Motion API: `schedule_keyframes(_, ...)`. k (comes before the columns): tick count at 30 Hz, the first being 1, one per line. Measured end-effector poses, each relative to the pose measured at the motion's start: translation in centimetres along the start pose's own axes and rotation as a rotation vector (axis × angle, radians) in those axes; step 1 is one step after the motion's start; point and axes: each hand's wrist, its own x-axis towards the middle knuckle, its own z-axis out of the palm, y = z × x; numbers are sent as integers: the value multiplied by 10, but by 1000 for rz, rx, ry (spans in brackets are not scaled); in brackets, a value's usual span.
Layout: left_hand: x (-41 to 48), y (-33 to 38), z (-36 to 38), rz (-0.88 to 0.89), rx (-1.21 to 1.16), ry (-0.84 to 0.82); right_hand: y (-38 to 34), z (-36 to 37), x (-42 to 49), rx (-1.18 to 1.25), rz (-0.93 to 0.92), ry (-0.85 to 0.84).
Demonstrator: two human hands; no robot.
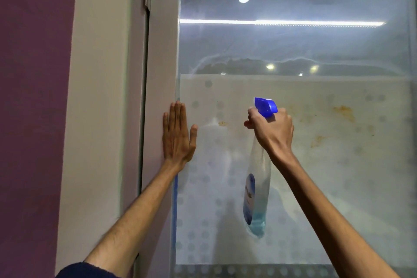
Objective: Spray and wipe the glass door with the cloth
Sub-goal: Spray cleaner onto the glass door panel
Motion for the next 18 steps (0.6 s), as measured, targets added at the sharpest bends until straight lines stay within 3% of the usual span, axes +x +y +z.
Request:
schedule_keyframes(9, 2, 3, -1, -10, 24, -11, 10, -23, 1, 0, 54, 36)
schedule_keyframes(18, -7, 9, 1, 1, 1, -19, 35, -53, 9, 121, 124, -76)
